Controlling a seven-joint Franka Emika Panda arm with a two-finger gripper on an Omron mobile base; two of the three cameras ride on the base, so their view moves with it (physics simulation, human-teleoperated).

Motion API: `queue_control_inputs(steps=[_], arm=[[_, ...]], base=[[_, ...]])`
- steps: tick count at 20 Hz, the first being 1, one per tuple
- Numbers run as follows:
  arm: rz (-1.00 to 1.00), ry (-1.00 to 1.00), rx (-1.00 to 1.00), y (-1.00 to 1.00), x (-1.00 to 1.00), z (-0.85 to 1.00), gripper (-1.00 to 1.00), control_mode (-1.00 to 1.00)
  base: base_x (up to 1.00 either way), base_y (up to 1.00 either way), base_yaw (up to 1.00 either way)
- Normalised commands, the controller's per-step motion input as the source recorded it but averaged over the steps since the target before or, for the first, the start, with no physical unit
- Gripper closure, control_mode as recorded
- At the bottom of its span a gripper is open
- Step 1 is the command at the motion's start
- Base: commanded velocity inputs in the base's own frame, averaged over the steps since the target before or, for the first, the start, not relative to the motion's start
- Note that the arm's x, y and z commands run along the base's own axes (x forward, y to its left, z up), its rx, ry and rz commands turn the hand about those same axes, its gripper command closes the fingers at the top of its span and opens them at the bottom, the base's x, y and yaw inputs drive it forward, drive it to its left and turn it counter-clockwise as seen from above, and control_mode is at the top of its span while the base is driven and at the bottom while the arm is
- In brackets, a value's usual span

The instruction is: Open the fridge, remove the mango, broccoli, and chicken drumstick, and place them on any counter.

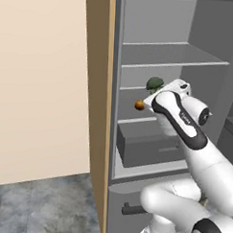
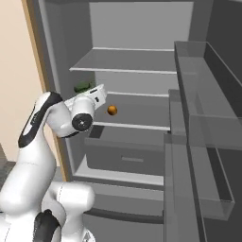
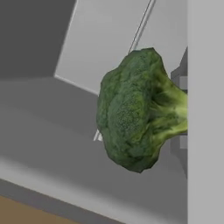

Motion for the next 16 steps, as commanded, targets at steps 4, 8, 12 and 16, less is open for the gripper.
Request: queue_control_inputs(steps=[4, 8, 12, 16], arm=[[-0.19, 0.16, 0.00, 0.00, -1.00, 0.57, 1.00, -1.00], [-0.22, 0.29, 0.00, 0.00, -0.85, 0.84, 1.00, -1.00], [-0.17, 0.23, 0.01, 0.00, -0.64, 1.00, 1.00, -1.00], [-0.13, 0.27, 0.01, 0.00, -0.27, 1.00, 1.00, -1.00]], base=[[0.00, 0.00, 0.00], [0.00, 0.00, 0.00], [0.00, 0.00, 0.00], [0.00, 0.00, 0.00]])
